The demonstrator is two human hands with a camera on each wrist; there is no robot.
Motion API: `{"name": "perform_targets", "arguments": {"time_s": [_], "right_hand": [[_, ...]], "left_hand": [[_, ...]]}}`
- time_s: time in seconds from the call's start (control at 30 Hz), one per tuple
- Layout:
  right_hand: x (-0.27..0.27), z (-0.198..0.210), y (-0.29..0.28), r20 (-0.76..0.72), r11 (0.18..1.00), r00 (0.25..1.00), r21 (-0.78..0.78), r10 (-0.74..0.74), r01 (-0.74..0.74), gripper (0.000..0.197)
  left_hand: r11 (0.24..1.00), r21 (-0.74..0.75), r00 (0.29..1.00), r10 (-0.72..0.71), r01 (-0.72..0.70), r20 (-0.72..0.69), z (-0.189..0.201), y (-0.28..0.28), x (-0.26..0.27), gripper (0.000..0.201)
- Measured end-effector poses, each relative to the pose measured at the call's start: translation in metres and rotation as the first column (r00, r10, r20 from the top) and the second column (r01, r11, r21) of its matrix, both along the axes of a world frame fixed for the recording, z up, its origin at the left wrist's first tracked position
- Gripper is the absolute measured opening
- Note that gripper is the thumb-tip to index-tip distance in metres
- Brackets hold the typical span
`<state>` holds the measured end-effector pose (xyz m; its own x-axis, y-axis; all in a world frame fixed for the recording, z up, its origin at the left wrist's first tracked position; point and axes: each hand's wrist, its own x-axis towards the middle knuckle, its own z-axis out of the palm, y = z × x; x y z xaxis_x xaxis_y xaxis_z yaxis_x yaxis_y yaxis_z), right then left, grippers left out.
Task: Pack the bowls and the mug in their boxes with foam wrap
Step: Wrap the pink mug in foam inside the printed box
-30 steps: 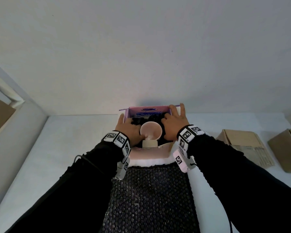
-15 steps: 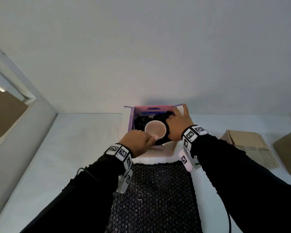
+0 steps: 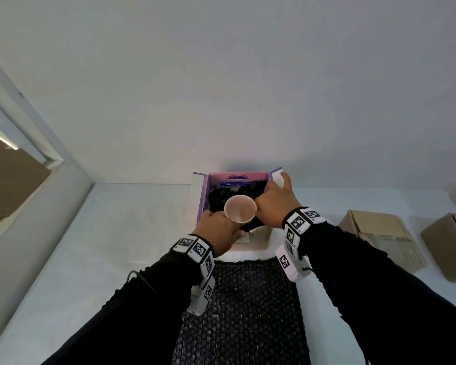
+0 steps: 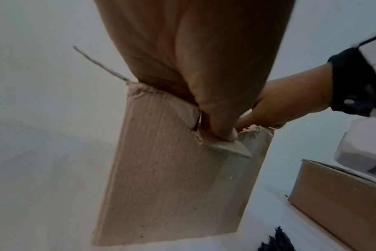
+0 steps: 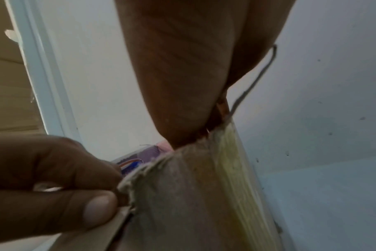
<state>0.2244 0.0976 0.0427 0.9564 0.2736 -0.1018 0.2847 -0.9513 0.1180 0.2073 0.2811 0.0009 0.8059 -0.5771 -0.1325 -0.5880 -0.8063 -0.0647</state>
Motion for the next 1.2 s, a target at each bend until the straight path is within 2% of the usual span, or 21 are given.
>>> {"name": "perform_targets", "arguments": {"time_s": [0.1, 0.2, 0.3, 0.4, 0.47, 0.53, 0.6, 0.63, 0.73, 0.8, 0.9, 1.07, 1.1, 1.2], "right_hand": [[-0.018, 0.003, -0.004, 0.193, 0.989, 0.981, 0.138, 0.033, -0.061, 0.014], [-0.044, -0.003, -0.005, 0.469, 0.941, 0.87, 0.199, 0.153, -0.272, 0.009], [-0.074, -0.016, -0.001, 0.504, 0.871, 0.798, 0.163, 0.33, -0.463, 0.014], [-0.106, -0.037, 0.0, 0.434, 0.835, 0.83, 0.257, 0.351, -0.488, 0.019], [-0.128, -0.056, 0.001, 0.265, 0.849, 0.905, 0.333, 0.333, -0.41, 0.029], [-0.15, -0.077, 0.003, -0.012, 0.919, 0.964, 0.306, 0.266, -0.25, 0.053], [-0.169, -0.096, 0.004, -0.226, 0.965, 0.954, 0.214, 0.199, -0.15, 0.078], [-0.176, -0.103, 0.005, -0.252, 0.972, 0.95, 0.191, 0.185, -0.139, 0.077], [-0.184, -0.111, 0.007, -0.171, 0.952, 0.973, 0.291, 0.153, -0.098, 0.045], [-0.184, -0.109, 0.008, -0.109, 0.92, 0.985, 0.382, 0.135, -0.083, 0.029], [-0.179, -0.1, 0.01, -0.014, 0.872, 0.99, 0.475, 0.14, -0.116, 0.022], [-0.17, -0.079, 0.014, 0.066, 0.82, 0.997, 0.567, 0.046, -0.075, 0.014], [-0.169, -0.075, 0.015, 0.088, 0.812, 0.996, 0.579, 0.028, -0.074, 0.016], [-0.165, -0.063, 0.017, 0.108, 0.785, 0.994, 0.617, -0.009, -0.06, 0.021]], "left_hand": [[0.999, -0.027, 0.991, -0.021, 0.025, 0.129, 0.006, 0.002, -0.009, 0.036], [0.966, -0.238, 0.974, -0.044, 0.098, 0.224, 0.011, 0.008, -0.024, 0.039], [0.832, -0.536, 0.949, 0.035, 0.146, 0.313, 0.009, 0.015, -0.043, 0.032], [0.759, -0.64, 0.966, 0.06, 0.119, 0.25, 0.002, 0.019, -0.068, 0.033], [0.802, -0.592, 0.984, 0.036, 0.074, 0.172, -0.008, 0.025, -0.085, 0.034], [0.902, -0.43, 1.0, 0.022, -0.023, -0.008, -0.02, 0.032, -0.102, 0.035], [0.967, -0.24, 0.985, 0.047, -0.087, -0.168, -0.033, 0.039, -0.119, 0.033], [0.98, -0.167, 0.973, 0.066, -0.104, -0.219, -0.038, 0.043, -0.128, 0.036], [0.986, -0.08, 0.949, 0.115, -0.144, -0.294, -0.051, 0.054, -0.146, 0.067], [0.987, -0.061, 0.955, 0.126, -0.148, -0.268, -0.053, 0.058, -0.153, 0.082], [0.979, -0.072, 0.969, 0.177, -0.191, -0.172, -0.053, 0.061, -0.153, 0.067], [0.932, -0.278, 0.972, 0.224, -0.234, -0.067, -0.044, 0.062, -0.145, 0.021], [0.923, -0.313, 0.975, 0.218, -0.222, -0.047, -0.04, 0.061, -0.143, 0.018], [0.91, -0.381, 0.984, 0.176, -0.165, -0.004, -0.031, 0.059, -0.138, 0.029]]}}
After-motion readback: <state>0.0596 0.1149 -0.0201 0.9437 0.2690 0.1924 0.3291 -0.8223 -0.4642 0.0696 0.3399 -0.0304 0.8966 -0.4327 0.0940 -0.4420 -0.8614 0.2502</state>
